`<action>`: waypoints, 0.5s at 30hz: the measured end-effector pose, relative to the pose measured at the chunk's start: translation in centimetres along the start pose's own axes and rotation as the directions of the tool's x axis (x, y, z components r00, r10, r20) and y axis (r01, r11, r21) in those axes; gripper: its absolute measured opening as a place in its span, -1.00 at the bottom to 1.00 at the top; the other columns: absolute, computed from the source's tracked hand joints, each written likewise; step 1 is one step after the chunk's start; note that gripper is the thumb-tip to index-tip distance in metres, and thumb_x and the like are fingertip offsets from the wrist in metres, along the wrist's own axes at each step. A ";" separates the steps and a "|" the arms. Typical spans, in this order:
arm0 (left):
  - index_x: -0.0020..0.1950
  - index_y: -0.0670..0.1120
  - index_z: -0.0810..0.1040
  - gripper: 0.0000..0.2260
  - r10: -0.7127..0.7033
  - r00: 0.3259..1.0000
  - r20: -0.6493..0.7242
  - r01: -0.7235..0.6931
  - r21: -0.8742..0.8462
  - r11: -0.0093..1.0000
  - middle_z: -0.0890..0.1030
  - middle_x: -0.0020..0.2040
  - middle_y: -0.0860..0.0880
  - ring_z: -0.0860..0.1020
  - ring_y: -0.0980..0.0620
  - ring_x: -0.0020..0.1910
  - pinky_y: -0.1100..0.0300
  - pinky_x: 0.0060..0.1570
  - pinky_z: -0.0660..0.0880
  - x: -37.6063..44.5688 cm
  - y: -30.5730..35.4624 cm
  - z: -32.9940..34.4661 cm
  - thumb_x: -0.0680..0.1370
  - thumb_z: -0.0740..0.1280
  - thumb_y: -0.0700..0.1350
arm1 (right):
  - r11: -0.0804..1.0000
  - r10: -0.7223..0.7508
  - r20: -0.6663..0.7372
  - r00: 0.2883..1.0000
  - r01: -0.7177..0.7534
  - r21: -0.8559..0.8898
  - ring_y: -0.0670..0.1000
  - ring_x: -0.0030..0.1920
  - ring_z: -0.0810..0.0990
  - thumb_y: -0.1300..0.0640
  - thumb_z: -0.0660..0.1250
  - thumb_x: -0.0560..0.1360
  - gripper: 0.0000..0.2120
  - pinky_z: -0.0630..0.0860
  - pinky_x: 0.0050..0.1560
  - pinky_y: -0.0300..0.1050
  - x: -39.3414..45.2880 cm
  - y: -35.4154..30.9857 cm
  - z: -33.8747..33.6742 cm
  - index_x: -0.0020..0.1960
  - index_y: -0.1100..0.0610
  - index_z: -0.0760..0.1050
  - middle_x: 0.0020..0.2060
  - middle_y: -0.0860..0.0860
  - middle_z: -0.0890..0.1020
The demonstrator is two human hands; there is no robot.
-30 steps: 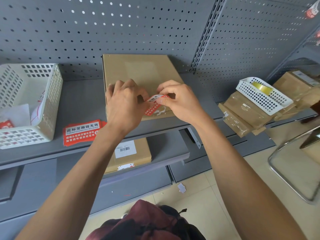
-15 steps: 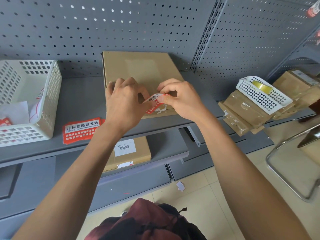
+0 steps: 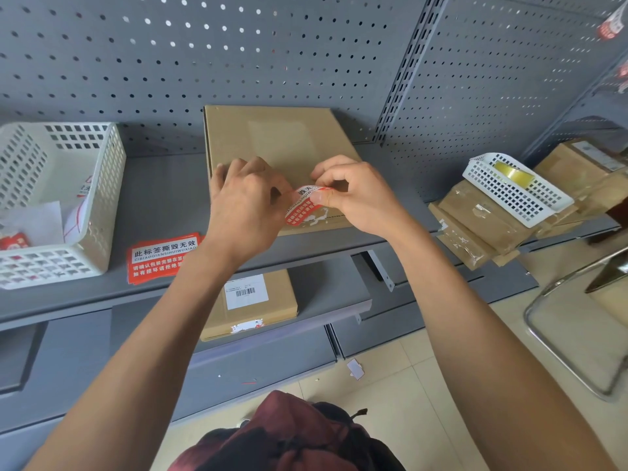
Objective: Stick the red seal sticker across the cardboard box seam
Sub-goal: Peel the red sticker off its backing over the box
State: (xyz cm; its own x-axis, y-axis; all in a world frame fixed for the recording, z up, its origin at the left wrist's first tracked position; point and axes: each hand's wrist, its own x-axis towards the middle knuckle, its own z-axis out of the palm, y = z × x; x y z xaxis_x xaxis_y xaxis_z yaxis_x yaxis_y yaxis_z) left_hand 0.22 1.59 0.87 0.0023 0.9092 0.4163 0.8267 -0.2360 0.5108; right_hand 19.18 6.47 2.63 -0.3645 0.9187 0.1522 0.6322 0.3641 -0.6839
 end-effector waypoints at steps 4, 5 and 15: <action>-0.06 0.04 0.71 -0.86 0.009 1.000 0.012 -0.009 -0.009 1.000 0.62 0.00 -0.05 0.47 -0.18 0.06 -0.14 0.33 0.27 0.0 -0.1 -0.1 0.58 0.35 -0.01 | 1.000 -0.005 0.022 1.000 0.005 -0.026 -0.13 0.05 0.55 0.18 0.48 0.49 -0.94 0.28 -0.04 -0.59 0.0 0.1 -0.1 -0.08 0.18 0.68 0.14 -0.04 0.62; -0.07 0.04 0.71 -0.86 0.011 1.000 0.010 -0.011 -0.007 1.000 0.62 0.01 -0.05 0.47 -0.18 0.06 -0.13 0.33 0.27 0.0 -0.1 -0.1 0.58 0.36 -0.01 | 1.000 -0.006 0.023 1.000 0.006 -0.024 -0.13 0.05 0.55 0.17 0.48 0.49 -0.92 0.28 -0.04 -0.59 0.0 0.1 -0.1 -0.07 0.18 0.69 0.14 -0.05 0.62; -0.07 0.03 0.72 -0.86 0.001 1.000 -0.005 -0.001 -0.010 1.000 0.62 0.01 -0.04 0.47 -0.18 0.05 -0.14 0.31 0.29 0.0 -0.2 0.2 0.58 0.36 -0.02 | 1.000 -0.004 0.015 1.000 0.004 0.003 -0.15 0.05 0.57 0.16 0.48 0.48 -0.91 0.32 -0.02 -0.54 0.0 0.1 -0.1 -0.04 0.16 0.70 0.13 -0.08 0.62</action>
State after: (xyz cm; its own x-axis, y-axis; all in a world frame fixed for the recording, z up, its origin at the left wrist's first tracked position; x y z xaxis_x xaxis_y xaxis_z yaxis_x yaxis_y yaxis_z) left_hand 0.19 1.66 0.66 0.0003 0.9072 0.4207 0.8210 -0.2404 0.5178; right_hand 19.36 6.55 2.63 -0.3772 0.9148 0.1444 0.6287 0.3674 -0.6854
